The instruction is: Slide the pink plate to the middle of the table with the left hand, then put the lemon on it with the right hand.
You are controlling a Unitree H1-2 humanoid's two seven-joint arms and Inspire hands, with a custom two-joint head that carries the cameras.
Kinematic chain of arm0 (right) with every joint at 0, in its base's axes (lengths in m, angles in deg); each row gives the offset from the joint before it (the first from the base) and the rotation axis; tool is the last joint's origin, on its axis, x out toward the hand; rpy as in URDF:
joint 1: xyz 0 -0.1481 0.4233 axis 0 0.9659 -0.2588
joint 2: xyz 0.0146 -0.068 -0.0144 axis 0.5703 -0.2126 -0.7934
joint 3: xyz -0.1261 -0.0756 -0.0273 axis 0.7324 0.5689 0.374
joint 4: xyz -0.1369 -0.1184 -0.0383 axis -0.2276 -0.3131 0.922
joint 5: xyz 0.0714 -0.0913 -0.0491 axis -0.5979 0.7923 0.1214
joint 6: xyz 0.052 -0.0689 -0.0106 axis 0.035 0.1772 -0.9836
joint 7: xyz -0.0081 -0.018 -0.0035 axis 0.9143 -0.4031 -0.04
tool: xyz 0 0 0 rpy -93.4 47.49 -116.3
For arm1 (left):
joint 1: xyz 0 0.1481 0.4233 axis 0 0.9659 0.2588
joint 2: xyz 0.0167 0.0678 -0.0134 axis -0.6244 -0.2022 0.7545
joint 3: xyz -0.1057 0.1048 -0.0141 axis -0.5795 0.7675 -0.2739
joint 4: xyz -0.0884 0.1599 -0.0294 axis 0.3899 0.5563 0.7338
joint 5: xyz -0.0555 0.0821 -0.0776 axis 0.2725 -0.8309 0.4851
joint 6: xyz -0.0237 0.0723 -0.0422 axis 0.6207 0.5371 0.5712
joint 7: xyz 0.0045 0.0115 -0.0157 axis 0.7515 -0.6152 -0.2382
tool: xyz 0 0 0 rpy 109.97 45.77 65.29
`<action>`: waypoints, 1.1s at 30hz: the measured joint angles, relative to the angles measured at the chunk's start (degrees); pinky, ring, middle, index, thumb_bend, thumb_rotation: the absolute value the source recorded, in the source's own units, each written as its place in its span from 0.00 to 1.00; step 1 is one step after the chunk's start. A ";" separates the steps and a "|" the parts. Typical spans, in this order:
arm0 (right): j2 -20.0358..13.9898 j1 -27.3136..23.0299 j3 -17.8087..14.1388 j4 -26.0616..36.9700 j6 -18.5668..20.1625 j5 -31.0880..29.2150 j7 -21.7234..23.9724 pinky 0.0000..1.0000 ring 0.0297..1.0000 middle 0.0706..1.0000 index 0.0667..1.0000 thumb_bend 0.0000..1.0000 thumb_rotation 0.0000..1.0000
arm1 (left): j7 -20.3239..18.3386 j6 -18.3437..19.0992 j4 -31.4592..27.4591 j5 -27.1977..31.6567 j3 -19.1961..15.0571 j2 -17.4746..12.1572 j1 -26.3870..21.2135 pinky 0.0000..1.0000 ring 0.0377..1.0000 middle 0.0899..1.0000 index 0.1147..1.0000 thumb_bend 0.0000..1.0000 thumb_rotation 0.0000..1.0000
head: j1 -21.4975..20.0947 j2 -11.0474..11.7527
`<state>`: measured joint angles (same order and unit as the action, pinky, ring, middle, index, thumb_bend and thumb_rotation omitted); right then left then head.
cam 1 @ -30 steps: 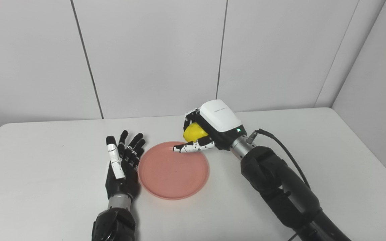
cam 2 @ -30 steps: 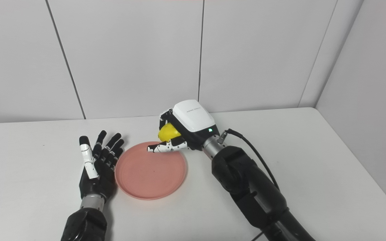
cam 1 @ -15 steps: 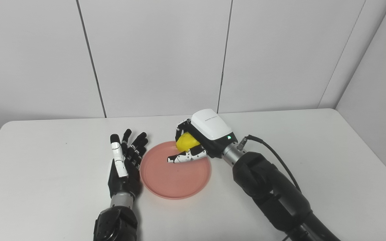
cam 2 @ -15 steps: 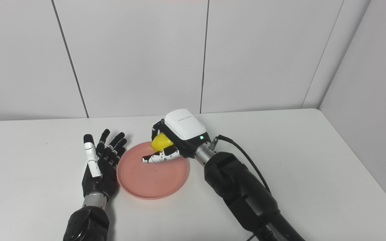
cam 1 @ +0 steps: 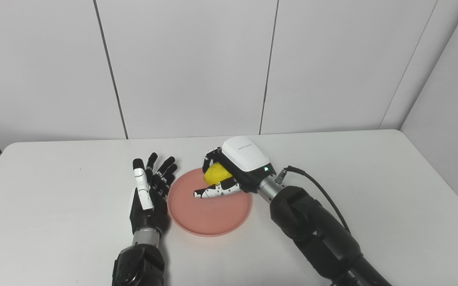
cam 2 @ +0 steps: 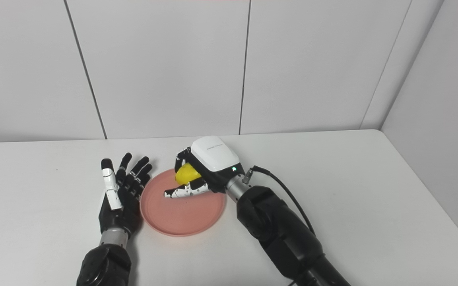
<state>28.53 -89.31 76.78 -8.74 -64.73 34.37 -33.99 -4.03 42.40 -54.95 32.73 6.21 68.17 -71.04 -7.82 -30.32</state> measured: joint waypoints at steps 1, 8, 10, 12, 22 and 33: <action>0.26 -0.01 0.00 -0.49 -0.03 0.00 -0.39 0.18 0.22 0.27 0.36 0.48 0.51 | 0.00 0.00 0.00 -0.01 -0.01 0.00 0.01 0.95 0.86 0.80 0.92 0.69 1.00 | 0.00 0.00; 0.71 0.48 0.85 -3.34 -0.71 0.01 -2.08 0.20 0.24 0.29 0.37 0.47 0.52 | 0.05 0.02 -0.01 -0.04 -0.06 0.02 0.01 0.97 0.85 0.80 0.91 0.70 1.00 | 0.00 0.00; 0.71 0.49 1.28 -3.35 -0.71 0.06 -2.01 0.19 0.23 0.28 0.36 0.47 0.52 | 0.07 0.05 0.00 -0.04 -0.07 0.02 0.01 0.97 0.85 0.80 0.91 0.70 1.00 | 0.00 0.00; 0.70 0.48 1.77 -3.57 -0.71 0.32 -1.82 0.19 0.24 0.29 0.38 0.47 0.56 | 0.08 0.05 0.07 -0.04 -0.05 0.01 0.01 0.97 0.86 0.81 0.92 0.70 1.00 | 0.00 0.00; 0.24 -0.54 4.63 -8.71 -1.10 0.87 -0.59 0.23 0.28 0.32 0.42 0.47 0.51 | 0.07 -0.02 0.36 -0.05 -0.05 0.03 -0.05 0.94 0.85 0.80 0.92 0.70 1.00 | -0.44 0.09; 0.11 -0.99 5.06 -8.92 -1.15 0.87 -0.11 0.23 0.29 0.34 0.43 0.47 0.52 | 0.07 -0.19 0.96 -0.21 -0.02 0.16 -0.40 0.95 0.84 0.79 0.90 0.69 1.00 | -0.18 0.18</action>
<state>28.65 -90.30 81.84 -17.65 -65.88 35.25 -34.09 -3.96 42.21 -53.99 32.53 6.19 68.33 -71.43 -8.00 -30.15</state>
